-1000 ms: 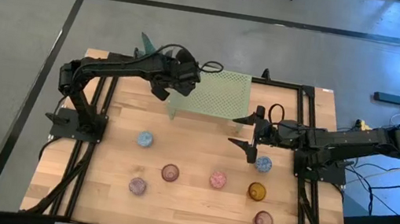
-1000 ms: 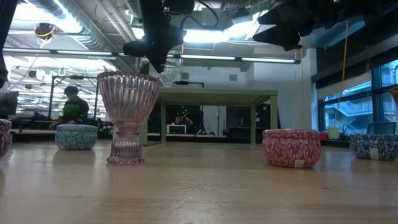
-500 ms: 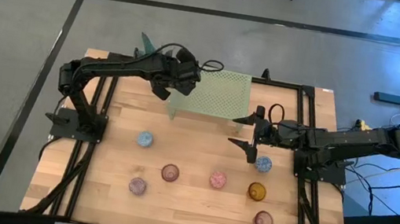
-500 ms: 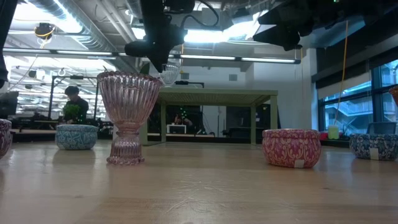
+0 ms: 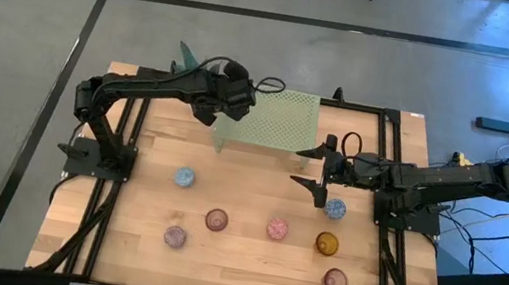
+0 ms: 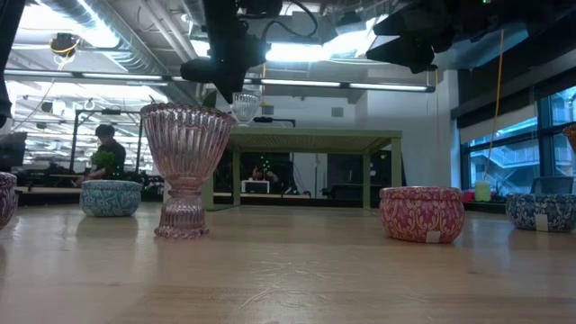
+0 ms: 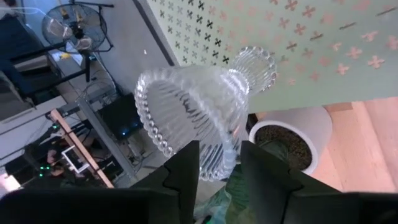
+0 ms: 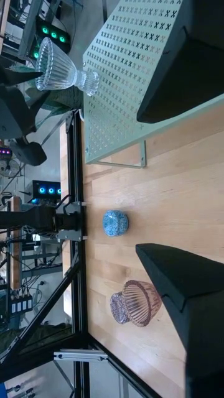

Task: Pick & Place candle stick holders
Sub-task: Put the transparent glass candle holder on the shelf, then put the left pink glass candle holder on the shelf

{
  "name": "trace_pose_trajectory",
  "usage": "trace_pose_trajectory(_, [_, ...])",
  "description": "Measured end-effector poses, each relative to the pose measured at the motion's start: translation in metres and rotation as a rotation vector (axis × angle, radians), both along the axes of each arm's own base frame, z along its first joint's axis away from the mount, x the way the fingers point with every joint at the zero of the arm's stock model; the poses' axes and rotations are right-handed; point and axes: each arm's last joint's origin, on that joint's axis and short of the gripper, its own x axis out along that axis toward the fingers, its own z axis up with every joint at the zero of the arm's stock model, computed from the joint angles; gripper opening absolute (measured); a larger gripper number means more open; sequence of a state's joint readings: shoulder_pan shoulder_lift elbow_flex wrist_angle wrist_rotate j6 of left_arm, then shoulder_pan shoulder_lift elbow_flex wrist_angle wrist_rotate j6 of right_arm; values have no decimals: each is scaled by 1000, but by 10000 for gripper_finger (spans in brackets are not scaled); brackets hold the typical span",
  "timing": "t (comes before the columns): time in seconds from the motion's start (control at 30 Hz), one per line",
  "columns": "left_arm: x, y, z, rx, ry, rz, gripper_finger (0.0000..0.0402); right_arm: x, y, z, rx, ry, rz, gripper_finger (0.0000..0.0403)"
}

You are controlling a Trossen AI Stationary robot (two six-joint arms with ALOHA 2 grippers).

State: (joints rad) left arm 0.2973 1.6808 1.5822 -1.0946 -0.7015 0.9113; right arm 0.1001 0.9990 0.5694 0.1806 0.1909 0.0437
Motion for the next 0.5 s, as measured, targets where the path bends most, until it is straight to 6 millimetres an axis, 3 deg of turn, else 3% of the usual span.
trace_pose_trajectory(0.37, [6, -21, 3, 120, 19, -14, 114, 0, 0, 0, 0, 0, 1, 337])
trace_pose_trajectory(0.5, [4, -34, 10, 99, -72, 2, 114, 0, 0, -1, -1, 12, 1, 337])
